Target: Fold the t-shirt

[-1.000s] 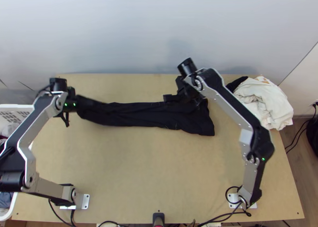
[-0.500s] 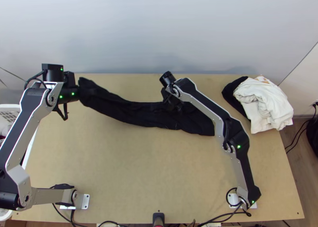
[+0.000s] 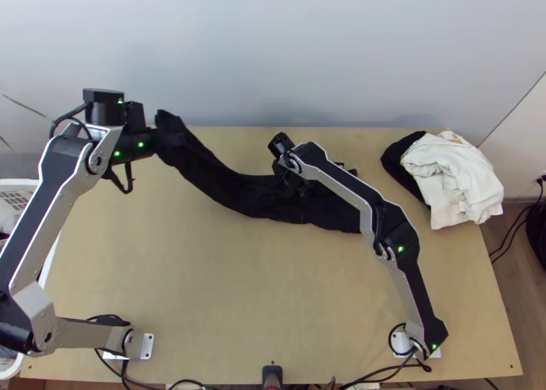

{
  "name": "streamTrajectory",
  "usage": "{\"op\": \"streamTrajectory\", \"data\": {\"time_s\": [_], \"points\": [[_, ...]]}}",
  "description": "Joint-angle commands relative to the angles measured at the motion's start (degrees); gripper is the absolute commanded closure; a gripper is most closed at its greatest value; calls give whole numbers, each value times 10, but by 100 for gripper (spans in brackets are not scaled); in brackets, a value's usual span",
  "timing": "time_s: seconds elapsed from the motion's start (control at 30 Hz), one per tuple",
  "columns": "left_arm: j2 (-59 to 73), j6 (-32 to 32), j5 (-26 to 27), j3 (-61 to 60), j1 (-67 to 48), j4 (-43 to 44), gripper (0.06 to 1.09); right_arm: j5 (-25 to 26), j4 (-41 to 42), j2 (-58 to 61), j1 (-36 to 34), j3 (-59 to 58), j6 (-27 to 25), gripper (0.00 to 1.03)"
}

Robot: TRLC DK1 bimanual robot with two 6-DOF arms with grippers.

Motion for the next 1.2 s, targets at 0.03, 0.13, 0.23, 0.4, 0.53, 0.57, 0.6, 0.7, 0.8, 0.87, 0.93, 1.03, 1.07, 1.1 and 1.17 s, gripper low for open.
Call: {"op": "streamTrajectory", "data": {"time_s": [0.03, 0.13, 0.23, 0.4, 0.53, 0.57, 0.6, 0.7, 0.8, 0.87, 0.93, 1.03, 1.07, 1.1, 1.17], "points": [[36, -30, -2, 29, -37, 1, 105, -3, -18, -93, -36, 2, 0, 4], [48, -39, -2, 35, -58, 6, 105, -24, -59, -138, -52, 27, -9, 4], [61, -49, -4, 54, -84, 10, 105, -43, -126, -168, -67, 93, -16, 4], [86, -53, -9, 77, -153, 13, 105, -50, -163, -229, -100, 104, -17, 4], [115, -53, -19, 87, -214, 29, 105, -52, -188, -280, -146, 52, -12, 4], [124, -53, -25, 91, -228, 32, 105, -55, -189, -296, -161, 39, -11, 4], [135, -53, -32, 93, -242, 39, 105, -59, -189, -311, -175, 27, -9, 4], [168, -60, -49, 105, -276, 62, 105, -62, -185, -348, -214, -9, -3, 4], [208, -64, -75, 128, -305, 80, 105, -62, -169, -376, -255, -43, 7, 4], [240, -64, -95, 154, -321, 94, 105, -61, -166, -388, -279, -57, 7, 4], [275, -69, -110, 189, -332, 98, 105, -61, -163, -397, -290, -65, 7, 4], [328, -75, -112, 248, -343, 98, 105, -60, -163, -402, -299, -74, 16, 4], [348, -75, -113, 271, -349, 97, 105, -60, -163, -404, -301, -78, 18, 4], [365, -75, -115, 290, -353, 97, 105, -60, -163, -405, -302, -80, 20, 4], [398, -75, -120, 326, -362, 96, 105, -58, -157, -409, -303, -89, 23, 4]]}}
